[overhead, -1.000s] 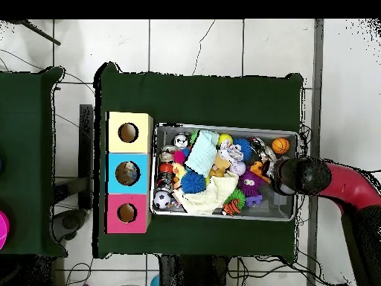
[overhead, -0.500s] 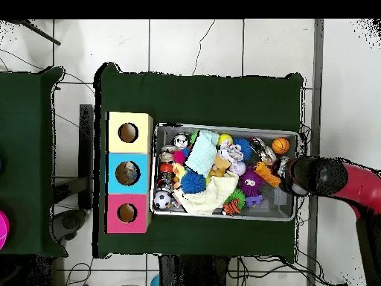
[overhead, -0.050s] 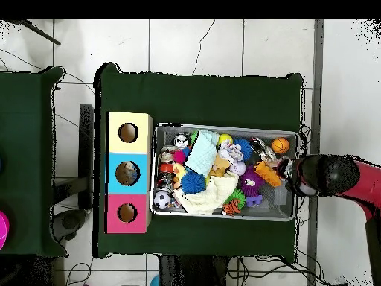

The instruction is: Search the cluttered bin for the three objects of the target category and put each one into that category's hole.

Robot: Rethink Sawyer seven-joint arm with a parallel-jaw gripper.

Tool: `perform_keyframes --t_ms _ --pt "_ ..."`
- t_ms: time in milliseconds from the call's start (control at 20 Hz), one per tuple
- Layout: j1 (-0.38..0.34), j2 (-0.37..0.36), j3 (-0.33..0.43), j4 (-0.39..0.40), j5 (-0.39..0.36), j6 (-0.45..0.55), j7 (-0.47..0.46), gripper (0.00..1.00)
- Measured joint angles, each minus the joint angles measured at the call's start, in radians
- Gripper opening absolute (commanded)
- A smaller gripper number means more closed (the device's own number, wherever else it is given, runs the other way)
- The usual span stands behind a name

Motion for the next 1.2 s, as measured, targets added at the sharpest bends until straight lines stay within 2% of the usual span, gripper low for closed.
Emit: perform_keyframes --t_ms 800,1200 --pt "0.000 0.063 0.013 -0.140 -0.006 0.002 -0.003 1.00" --pt "0.000 0.081 0.013 -0.163 -0.009 0.002 -0.003 1.00"
